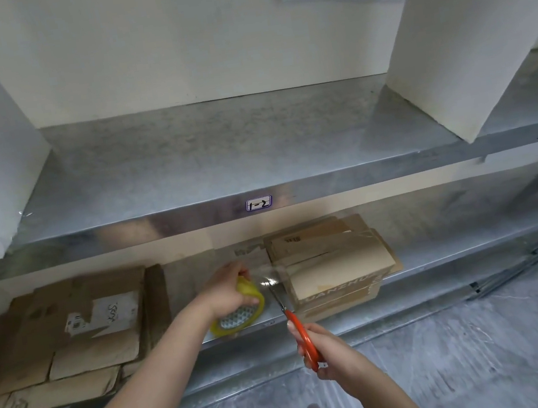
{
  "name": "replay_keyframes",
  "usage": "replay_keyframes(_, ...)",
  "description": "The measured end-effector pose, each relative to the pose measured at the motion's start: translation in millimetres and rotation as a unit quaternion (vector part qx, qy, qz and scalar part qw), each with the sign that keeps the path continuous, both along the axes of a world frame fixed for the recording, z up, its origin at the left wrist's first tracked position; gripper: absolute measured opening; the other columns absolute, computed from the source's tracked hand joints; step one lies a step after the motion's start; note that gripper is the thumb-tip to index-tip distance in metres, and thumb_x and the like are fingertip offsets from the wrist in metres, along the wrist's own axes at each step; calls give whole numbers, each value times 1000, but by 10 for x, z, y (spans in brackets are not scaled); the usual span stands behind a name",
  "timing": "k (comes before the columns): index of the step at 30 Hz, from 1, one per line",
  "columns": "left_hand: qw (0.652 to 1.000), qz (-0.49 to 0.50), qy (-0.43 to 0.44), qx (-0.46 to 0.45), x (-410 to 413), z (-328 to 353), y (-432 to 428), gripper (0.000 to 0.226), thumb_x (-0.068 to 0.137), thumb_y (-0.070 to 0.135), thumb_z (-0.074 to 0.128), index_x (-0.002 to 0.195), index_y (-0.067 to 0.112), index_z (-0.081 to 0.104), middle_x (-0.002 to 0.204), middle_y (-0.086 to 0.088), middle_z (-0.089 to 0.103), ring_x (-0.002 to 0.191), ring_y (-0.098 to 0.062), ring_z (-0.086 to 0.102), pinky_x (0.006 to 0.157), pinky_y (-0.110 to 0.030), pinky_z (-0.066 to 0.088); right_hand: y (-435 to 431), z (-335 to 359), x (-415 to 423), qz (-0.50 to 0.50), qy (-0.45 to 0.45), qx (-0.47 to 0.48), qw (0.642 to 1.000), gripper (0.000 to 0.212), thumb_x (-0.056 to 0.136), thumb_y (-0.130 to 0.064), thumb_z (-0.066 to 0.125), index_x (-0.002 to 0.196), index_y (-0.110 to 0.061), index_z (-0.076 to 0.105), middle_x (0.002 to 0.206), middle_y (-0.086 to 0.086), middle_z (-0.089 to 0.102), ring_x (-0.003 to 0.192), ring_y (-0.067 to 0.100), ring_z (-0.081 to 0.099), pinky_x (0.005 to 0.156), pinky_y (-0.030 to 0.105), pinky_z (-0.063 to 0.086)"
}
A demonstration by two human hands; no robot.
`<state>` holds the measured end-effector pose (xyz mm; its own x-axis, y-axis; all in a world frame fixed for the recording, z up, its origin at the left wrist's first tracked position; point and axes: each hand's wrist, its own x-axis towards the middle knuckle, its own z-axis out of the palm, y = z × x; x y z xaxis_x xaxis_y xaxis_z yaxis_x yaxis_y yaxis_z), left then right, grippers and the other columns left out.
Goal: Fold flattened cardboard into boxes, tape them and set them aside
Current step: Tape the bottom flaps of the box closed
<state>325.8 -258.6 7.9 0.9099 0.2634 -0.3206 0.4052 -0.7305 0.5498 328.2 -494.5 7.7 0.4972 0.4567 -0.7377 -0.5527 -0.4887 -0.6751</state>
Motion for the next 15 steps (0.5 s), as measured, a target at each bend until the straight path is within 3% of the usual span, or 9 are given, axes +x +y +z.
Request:
replay_keyframes(5, 1000, -6, -4, -2, 10, -5, 17, 49, 73, 36, 79, 110, 24, 48, 112, 3, 49, 99, -16, 48, 79, -28, 41, 62, -76, 79, -25, 12, -4, 1000, 39, 82, -56, 67, 111, -30, 62, 71, -6, 58, 58, 9, 48, 65, 27, 32)
replay_keyframes(15, 1000, -14, -3, 7, 21, -9, 9, 51, 73, 36, 79, 113, 22, 49, 115, 3, 50, 100, -17, 49, 83, -31, 44, 75, -159, 130, -20, -57, -7, 998, 21, 91, -41, 62, 98, -21, 65, 67, -5, 54, 51, 7, 44, 44, 18, 29)
